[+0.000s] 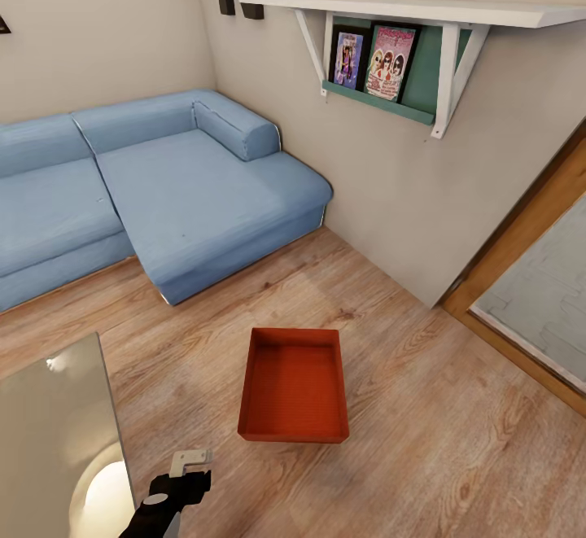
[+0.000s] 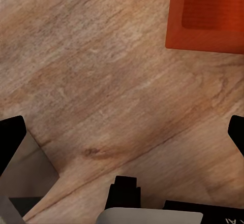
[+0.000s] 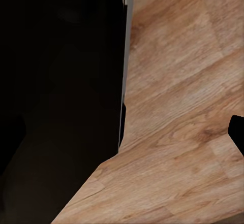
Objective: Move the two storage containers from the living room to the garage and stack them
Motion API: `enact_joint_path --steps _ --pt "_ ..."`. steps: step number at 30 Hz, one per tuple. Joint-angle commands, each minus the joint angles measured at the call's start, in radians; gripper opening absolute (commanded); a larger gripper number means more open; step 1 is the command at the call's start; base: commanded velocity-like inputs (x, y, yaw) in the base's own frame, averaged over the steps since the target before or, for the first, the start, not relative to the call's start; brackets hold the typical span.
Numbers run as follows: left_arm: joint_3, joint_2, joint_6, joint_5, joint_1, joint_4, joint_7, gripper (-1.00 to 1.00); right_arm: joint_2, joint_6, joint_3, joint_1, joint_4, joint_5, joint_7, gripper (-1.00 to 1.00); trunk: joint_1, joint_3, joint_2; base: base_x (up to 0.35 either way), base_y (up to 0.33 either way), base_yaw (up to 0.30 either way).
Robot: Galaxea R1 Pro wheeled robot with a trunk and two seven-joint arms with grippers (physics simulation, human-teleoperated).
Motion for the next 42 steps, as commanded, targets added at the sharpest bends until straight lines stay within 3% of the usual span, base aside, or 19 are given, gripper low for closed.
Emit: enact_joint_path --steps 1,2,3,9,11,15,17,25,26,29,30,32,36,37,42 --pt "-0.004 0.001 0.005 0.007 0.000 -0.002 0.008 1.00 -0.001 -0.005 0.008 -0.001 0.002 -0.004 -0.003 1.00 0.000 -0.001 0.000 0.000 0.000 0.000" --pt "-0.004 0.001 0.005 0.007 0.000 -0.001 0.009 1.00 -0.005 -0.010 -0.012 -0.001 -0.003 -0.041 0.000 1.00 0.000 -0.001 0.000 0.000 0.000 0.000" --pt "-0.004 0.001 0.005 0.007 0.000 -0.002 0.009 1.00 -0.012 -0.004 -0.032 -0.001 -0.101 -0.101 0.001 1.00 0.000 -0.001 0.000 0.000 0.000 0.000" --pt "-0.004 0.001 0.012 0.007 0.000 -0.011 0.009 1.00 -0.039 0.045 -0.040 -0.001 -0.290 -0.118 -0.026 1.00 0.000 -0.001 0.000 0.000 0.000 0.000" --pt "-0.004 0.001 0.016 0.007 0.000 -0.025 0.009 1.00 -0.046 0.094 -0.044 0.000 -0.405 -0.120 -0.050 1.00 0.000 -0.001 0.000 0.000 0.000 0.000" --pt "-0.004 0.001 0.019 0.007 0.000 -0.031 0.009 1.00 -0.049 0.184 -0.045 -0.007 -0.502 -0.120 -0.073 1.00 0.000 -0.001 0.000 0.000 0.000 0.000" --pt "-0.004 0.001 0.017 0.007 0.000 -0.035 0.009 1.00 -0.048 0.267 -0.049 -0.082 -0.536 -0.120 -0.080 1.00 0.000 -0.001 0.000 0.000 0.000 0.000" --pt "-0.004 0.002 0.013 0.007 0.000 -0.078 0.007 1.00 -0.035 0.339 -0.053 -0.299 -0.546 -0.125 -0.084 1.00 0.000 -0.001 0.000 0.000 0.000 0.000" --pt "-0.004 0.001 0.021 0.009 0.000 -0.141 0.002 1.00 -0.026 0.341 -0.053 -0.347 -0.539 -0.126 -0.085 1.00 0.000 -0.001 0.000 0.000 0.000 0.000" --pt "-0.004 0.000 0.048 0.010 0.000 -0.225 -0.001 1.00 0.002 0.340 -0.053 -0.389 -0.537 -0.127 -0.086 1.00 0.000 -0.001 0.000 0.000 0.000 0.000" --pt "-0.004 -0.001 0.118 0.013 -0.002 -0.313 -0.005 1.00 0.024 0.334 -0.053 -0.423 -0.536 -0.126 -0.086 1.00 0.000 -0.001 0.000 0.000 0.000 0.000" --pt "-0.004 -0.004 0.212 0.019 -0.011 -0.374 -0.007 1.00 0.039 0.328 -0.053 -0.443 -0.537 -0.125 -0.086 1.00 0.000 -0.001 0.000 0.000 0.000 0.000" --pt "-0.004 -0.005 0.255 0.021 -0.044 -0.350 -0.008 1.00 0.072 0.322 -0.054 -0.449 -0.538 -0.124 -0.085 1.00 0.000 -0.001 0.000 0.000 0.000 0.000" --pt "-0.003 -0.006 0.266 0.023 -0.109 -0.299 -0.008 1.00 0.104 0.302 -0.052 -0.450 -0.538 -0.121 -0.084 1.00 0.000 -0.001 0.000 0.000 0.000 0.000" --pt "-0.003 -0.011 0.260 0.029 -0.204 -0.165 -0.010 1.00 0.126 0.233 -0.046 -0.451 -0.538 -0.110 -0.086 1.00 0.000 -0.001 0.000 0.000 0.000 0.000"
